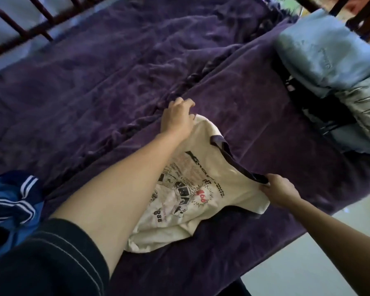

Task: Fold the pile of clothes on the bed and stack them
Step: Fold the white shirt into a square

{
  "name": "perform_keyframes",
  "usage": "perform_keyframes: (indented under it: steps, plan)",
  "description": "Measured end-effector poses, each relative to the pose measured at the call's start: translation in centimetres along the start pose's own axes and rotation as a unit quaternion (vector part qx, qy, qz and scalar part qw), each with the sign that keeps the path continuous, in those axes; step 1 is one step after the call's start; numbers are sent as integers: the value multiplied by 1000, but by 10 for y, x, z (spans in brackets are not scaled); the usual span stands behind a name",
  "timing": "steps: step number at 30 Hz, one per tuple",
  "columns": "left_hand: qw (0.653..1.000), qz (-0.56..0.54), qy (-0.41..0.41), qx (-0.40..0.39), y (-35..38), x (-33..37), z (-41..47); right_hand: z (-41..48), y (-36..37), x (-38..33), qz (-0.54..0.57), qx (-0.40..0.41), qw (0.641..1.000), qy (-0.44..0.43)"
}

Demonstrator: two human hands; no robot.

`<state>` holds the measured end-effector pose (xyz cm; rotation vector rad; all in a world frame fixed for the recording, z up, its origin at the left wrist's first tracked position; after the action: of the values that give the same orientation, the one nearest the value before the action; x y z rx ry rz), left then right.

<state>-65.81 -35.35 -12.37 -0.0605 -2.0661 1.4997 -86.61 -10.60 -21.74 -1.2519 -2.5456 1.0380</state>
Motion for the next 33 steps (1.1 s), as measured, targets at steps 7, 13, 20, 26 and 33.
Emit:
perform_keyframes:
  steps: [7,13,20,26,33]
  plan:
    - [969,-51,-235,-52,3,-127,-111,26,-11,-68,-148,-5,988,-35]
    - [890,-54,-447,-68,22,-250,-234,50,9,-226,-175,39,950,-255]
    - [710,-208,-663,116,50,-363,-273,107,91,-339,-133,23,954,-266]
    - [701,-330,-568,277,35,-375,-250,82,99,-323,-56,73,963,-254]
    - [751,-343,-436,359,-41,-413,-169,99,34,-381,56,219,930,-289]
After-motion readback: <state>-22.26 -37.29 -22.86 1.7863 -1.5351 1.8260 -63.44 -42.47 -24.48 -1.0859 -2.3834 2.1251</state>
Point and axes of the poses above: each hand's wrist, its own z-axis towards the middle knuckle, its own y-axis out of the palm, x = y × z, the point moved 1 cm from there along z, towards the middle knuckle, and after that the axes turned 6 degrees about -x, right-handed, at the moved point
